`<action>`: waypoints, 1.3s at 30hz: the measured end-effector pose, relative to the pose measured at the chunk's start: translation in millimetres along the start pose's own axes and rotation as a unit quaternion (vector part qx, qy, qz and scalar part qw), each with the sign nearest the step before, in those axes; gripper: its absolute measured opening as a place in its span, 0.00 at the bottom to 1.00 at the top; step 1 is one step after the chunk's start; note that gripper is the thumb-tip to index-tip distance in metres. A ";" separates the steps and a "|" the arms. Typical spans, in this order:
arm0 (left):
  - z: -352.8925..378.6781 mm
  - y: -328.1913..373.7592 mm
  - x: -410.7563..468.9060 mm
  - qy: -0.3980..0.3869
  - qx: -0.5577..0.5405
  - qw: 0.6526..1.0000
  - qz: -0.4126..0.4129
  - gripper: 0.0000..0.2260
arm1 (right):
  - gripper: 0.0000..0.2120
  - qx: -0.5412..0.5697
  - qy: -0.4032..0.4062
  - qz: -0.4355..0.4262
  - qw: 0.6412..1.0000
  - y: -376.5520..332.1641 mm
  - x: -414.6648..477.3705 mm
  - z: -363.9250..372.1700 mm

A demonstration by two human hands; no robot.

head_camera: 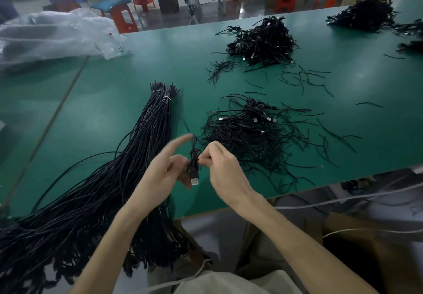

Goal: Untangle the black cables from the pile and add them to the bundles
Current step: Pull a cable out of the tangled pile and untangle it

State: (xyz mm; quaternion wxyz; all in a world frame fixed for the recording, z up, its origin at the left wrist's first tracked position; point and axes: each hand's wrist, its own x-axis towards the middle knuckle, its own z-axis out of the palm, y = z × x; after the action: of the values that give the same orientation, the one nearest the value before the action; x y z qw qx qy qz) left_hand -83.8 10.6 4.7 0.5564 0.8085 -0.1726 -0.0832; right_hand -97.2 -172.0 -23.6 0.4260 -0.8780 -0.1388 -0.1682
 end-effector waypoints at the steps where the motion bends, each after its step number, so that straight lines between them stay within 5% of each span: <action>1: -3.1 -2.3 -1.3 -0.041 0.033 0.998 0.039 0.26 | 0.16 0.019 0.007 0.032 0.999 2.4 1.7 -1.0; 4: -4.9 -3.7 1.0 -0.073 0.088 0.993 0.028 0.31 | 0.15 0.034 -0.004 0.071 0.997 3.7 2.6 -2.4; 8: 2.3 1.8 6.5 0.009 0.173 0.984 0.046 0.07 | 0.17 0.000 -0.014 0.025 1.000 -2.5 -1.0 -0.8; 13: 9.2 1.1 16.5 0.072 0.270 0.958 0.065 0.21 | 0.12 -0.022 0.001 -0.034 0.999 -3.1 2.6 2.7; 19: 4.0 5.4 33.8 -0.009 0.116 0.981 -0.155 0.27 | 0.11 -0.092 0.031 -0.099 0.990 4.0 3.4 7.1; 26: -5.3 -7.3 29.8 0.054 0.144 0.979 -0.135 0.19 | 0.14 0.089 -0.008 0.138 0.986 12.1 10.0 0.7; 29: -15.5 -23.1 21.5 0.169 0.388 0.897 -0.130 0.11 | 0.10 0.131 -0.019 0.188 0.973 18.6 10.1 -8.4; 32: -22.3 -32.7 15.8 0.164 0.498 0.835 -0.170 0.21 | 0.10 0.143 -0.026 0.223 0.964 25.3 7.5 -11.6; 35: -24.2 -38.6 14.9 0.145 0.492 0.831 -0.216 0.23 | 0.09 0.133 -0.031 0.238 0.962 28.0 5.5 -9.5; 39: -26.6 -38.7 14.1 0.190 0.468 0.845 -0.174 0.12 | 0.07 0.183 0.000 0.271 0.945 26.5 10.4 -13.5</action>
State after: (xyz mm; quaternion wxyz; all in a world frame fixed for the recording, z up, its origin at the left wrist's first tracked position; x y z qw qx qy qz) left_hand -54.8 41.0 -20.6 0.1101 0.9898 0.0618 0.0668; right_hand -80.0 -197.5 -30.0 0.6091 -0.7892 0.0760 -0.0180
